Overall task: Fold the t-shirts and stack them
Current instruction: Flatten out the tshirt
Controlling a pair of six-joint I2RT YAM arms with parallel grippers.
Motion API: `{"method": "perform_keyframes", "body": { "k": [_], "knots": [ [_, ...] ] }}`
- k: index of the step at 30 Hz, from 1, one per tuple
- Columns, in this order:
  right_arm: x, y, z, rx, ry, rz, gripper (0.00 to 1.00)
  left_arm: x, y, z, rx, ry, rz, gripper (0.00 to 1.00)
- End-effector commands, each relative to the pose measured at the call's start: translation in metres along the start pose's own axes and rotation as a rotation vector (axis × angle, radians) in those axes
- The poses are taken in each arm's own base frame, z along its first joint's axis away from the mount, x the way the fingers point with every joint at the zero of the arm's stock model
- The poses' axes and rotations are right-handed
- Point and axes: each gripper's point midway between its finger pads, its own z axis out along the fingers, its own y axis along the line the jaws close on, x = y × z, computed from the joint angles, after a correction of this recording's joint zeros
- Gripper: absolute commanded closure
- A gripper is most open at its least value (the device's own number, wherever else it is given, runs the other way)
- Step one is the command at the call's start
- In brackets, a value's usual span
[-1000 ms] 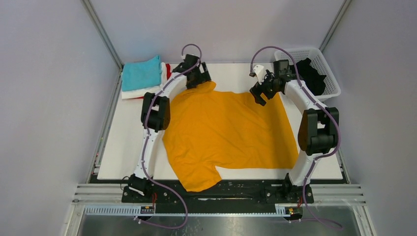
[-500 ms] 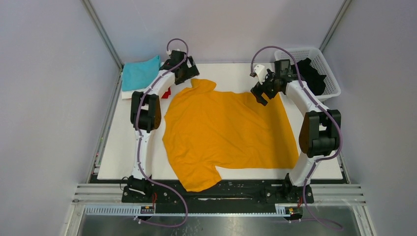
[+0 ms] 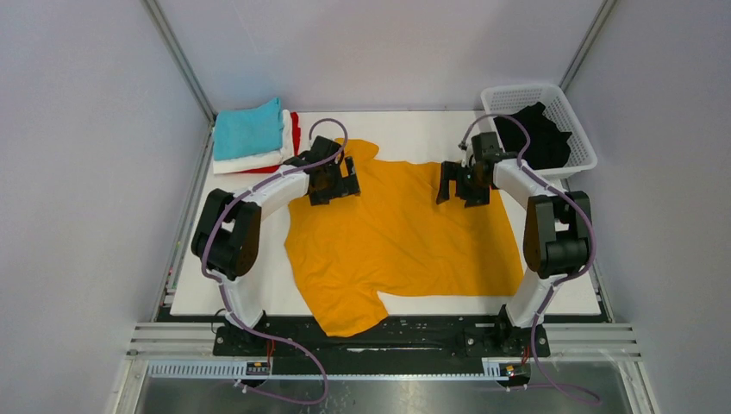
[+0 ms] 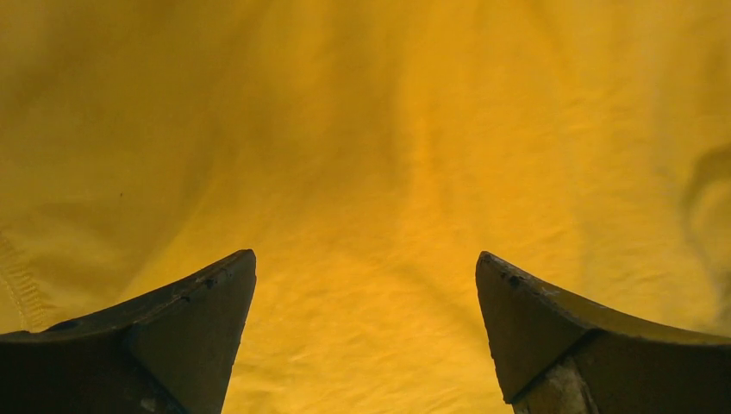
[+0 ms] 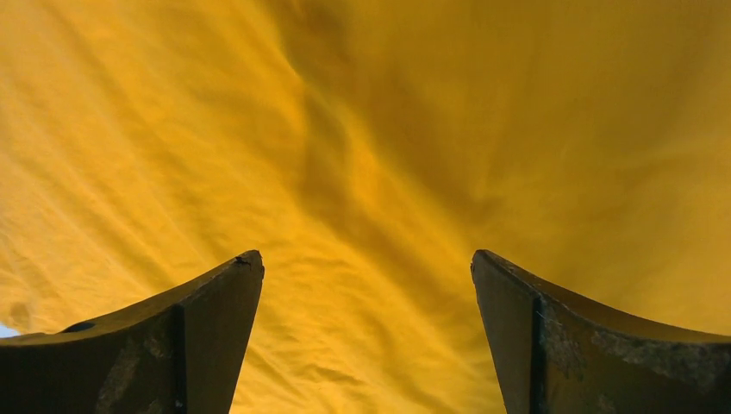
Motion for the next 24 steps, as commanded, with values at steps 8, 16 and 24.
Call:
{"method": "perform_keyframes", "body": {
  "k": [8, 16, 24],
  "knots": [
    [0.011, 0.013, 0.040, -0.016, 0.059, 0.350, 0.01, 0.016, 0.037, 0.063, -0.101, 0.158, -0.119, 0.01],
    [-0.021, 0.015, 0.070, -0.029, 0.055, 0.416, 0.01, -0.024, 0.055, 0.087, -0.120, 0.193, -0.195, 0.01],
    [-0.066, 0.008, 0.087, 0.007, 0.025, 0.398, 0.01, -0.073, 0.045, 0.107, -0.050, 0.160, -0.199, 0.01]
  ]
}}
